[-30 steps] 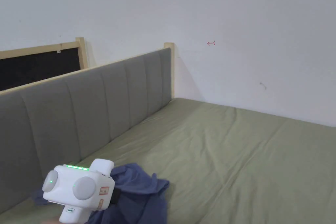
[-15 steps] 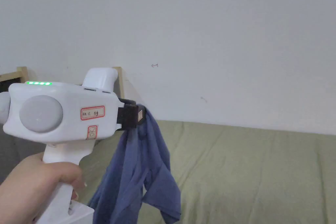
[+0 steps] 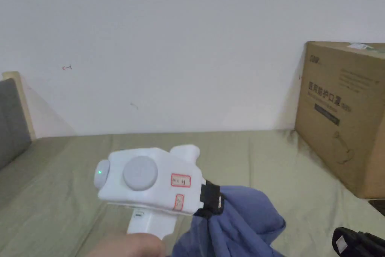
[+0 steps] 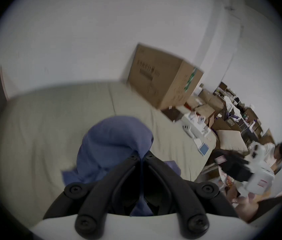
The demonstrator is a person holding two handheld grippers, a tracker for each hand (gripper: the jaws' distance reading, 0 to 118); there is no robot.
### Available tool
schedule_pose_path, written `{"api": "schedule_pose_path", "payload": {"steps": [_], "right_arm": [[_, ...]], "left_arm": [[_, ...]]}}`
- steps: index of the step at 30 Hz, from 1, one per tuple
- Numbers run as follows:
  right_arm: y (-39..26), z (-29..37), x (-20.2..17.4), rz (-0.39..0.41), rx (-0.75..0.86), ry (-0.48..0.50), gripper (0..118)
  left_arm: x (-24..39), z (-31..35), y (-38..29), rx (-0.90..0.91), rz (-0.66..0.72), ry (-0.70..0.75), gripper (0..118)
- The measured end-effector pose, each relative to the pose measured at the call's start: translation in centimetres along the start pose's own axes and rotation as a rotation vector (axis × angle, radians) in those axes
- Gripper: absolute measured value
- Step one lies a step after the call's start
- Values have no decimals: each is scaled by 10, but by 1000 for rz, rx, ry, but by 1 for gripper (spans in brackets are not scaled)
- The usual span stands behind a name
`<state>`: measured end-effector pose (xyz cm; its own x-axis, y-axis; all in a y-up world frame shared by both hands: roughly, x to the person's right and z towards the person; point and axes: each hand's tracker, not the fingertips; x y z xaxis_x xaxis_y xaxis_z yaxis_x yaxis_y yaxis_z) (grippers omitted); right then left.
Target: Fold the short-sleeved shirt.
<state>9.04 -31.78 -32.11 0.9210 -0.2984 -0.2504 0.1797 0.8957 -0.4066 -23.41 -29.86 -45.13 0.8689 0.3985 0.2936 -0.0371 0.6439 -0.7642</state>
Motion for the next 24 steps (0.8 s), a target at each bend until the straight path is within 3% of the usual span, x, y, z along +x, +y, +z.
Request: {"api": "schedule_pose_path", "payload": {"steps": [3,4,5,6,7,8,11,15,19,22,23,24], "right_arm": [[-17,-7,15,-18,-56,-43,0],[-23,-10,19,-22,-74,-46,0],[-27,-12,21,-26,-87,-50,0],[-32,-14,24,-29,-102,-57,0],[-36,-17,26,-32,-114,-63,0],[-39,-19,26,-35,-123,-65,0],[-44,-26,24,-43,-146,-60,0],[-36,-28,12,-22,-131,-33,0],[-25,-23,-5,6,-38,14,0],[-22,-18,-17,47,75,22,0],[-23,-15,-20,54,121,18,0],[-24,-11,-24,61,174,13,0]], "left_arm": [[-33,-70,-37,-149,73,68,2],[-43,-84,-53,-179,77,117,9],[-52,-94,-62,-188,88,146,28],[-62,-102,-70,-211,109,177,73],[-69,-106,-80,-223,150,199,93],[-74,-107,-87,-223,189,218,98],[-90,-97,-89,-238,279,134,96],[-75,-39,-71,-106,184,150,96],[-51,42,-76,301,41,181,95],[-32,89,-110,634,-36,354,94],[-27,99,-121,716,-40,407,92],[-22,104,-136,801,-43,442,82]]}}
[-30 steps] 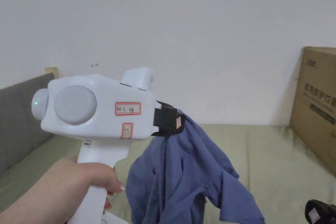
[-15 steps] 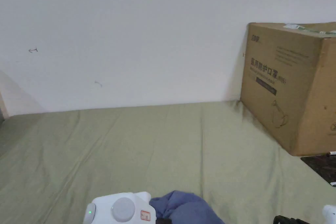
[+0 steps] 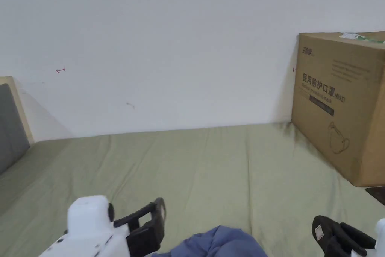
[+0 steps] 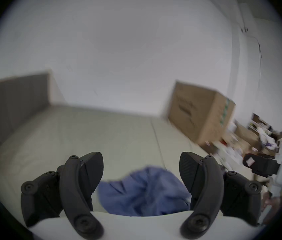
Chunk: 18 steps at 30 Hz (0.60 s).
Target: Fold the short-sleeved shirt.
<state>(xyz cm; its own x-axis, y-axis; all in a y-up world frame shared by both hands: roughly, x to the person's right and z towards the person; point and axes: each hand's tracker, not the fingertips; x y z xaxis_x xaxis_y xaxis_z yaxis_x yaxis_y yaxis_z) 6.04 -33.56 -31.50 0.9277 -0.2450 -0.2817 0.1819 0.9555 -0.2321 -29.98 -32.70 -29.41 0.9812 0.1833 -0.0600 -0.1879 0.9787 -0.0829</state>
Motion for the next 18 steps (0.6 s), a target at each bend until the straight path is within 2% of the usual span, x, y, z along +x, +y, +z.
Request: {"api": "schedule_pose_path", "payload": {"steps": [1,2,3,6,9,16,18], "right_arm": [[0,3,-4,5,44,-5,0],[0,6,-6,7,78,-8,0],[0,9,-9,12,106,-12,0],[0,16,-17,47,150,-37,0],[-2,16,-21,75,161,-50,0],[-5,11,-20,43,126,-48,0],[-6,9,-19,32,114,-43,0]], "left_arm": [[-3,13,-4,54,-3,7,65],[-4,25,-6,87,-7,26,38],[-3,35,-9,98,-12,50,1],[5,49,-21,95,-87,232,0],[-3,52,-26,110,-13,139,0],[-4,54,-18,94,-41,131,0],[-4,44,-10,34,-16,103,0]]}}
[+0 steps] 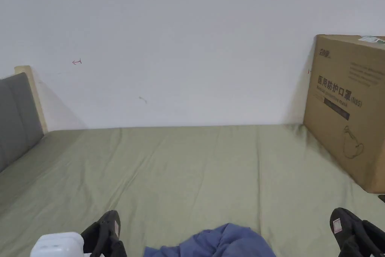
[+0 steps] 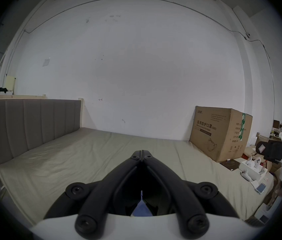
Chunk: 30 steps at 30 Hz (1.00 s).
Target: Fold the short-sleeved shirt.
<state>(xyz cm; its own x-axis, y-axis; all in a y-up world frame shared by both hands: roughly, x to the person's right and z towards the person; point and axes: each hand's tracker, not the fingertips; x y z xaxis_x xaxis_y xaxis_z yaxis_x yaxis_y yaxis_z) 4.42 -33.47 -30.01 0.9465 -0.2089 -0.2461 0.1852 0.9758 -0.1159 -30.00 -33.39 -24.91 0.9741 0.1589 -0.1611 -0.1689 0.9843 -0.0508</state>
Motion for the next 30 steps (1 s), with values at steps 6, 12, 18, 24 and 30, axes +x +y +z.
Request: {"api": "schedule_pose_path", "payload": {"steps": [6,12,18,24,30], "right_arm": [[-1,-16,3,6,-110,65,0],[-16,-34,15,-8,-194,69,0],[-35,-54,29,-7,-270,39,0],[-50,-73,36,8,-339,10,0],[-68,-138,66,-165,-579,112,0]], "left_arm": [[-46,-142,-1,-620,203,-107,0],[-88,-252,-81,-926,175,19,118],[-75,-298,-137,-959,11,4,112],[-33,-278,-169,-886,-286,-17,12],[-39,-209,-142,-787,36,-216,0]]}}
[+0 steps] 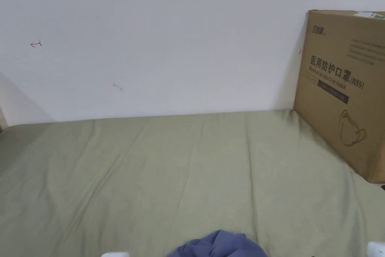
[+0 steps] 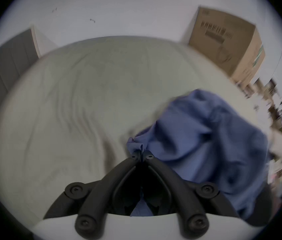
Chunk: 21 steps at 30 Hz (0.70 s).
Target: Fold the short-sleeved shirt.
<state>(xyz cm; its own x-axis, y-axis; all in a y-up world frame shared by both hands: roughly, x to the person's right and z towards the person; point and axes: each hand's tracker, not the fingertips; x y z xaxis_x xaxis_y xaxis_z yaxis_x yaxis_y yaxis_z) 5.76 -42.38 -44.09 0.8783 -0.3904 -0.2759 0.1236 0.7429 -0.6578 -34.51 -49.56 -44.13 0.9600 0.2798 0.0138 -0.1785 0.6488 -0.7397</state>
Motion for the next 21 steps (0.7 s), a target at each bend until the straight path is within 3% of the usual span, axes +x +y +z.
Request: {"api": "schedule_pose_path", "payload": {"steps": [1,2,3,4,8,10,11,13,14,15,19,21], "right_arm": [[5,-14,10,-45,-59,5,12],[10,-33,21,-79,-162,4,40],[13,-52,32,-120,-246,-4,87],[13,-72,43,-125,-333,-45,102],[-2,-129,60,-45,-510,-172,101],[-10,-146,59,-7,-601,-179,94],[-9,-142,52,50,-568,-195,80],[-5,-129,34,174,-527,-201,2],[-2,-124,28,247,-520,-229,2],[2,-119,26,263,-502,-197,2],[29,-77,26,124,-391,-132,2],[50,-50,25,112,-317,-106,2]], "left_arm": [[0,10,-4,26,13,28,0],[-1,21,-8,54,31,48,0],[-4,28,-12,69,49,35,0],[-6,35,-15,85,74,15,0],[-16,44,-21,82,132,-2,0],[-18,46,-22,84,121,11,0],[-19,46,-21,77,102,32,0],[-21,47,-19,71,92,36,0],[-22,50,-18,73,91,26,0],[-22,52,-16,76,86,22,0],[-20,70,-5,105,80,20,0],[-18,87,7,142,63,27,0]]}}
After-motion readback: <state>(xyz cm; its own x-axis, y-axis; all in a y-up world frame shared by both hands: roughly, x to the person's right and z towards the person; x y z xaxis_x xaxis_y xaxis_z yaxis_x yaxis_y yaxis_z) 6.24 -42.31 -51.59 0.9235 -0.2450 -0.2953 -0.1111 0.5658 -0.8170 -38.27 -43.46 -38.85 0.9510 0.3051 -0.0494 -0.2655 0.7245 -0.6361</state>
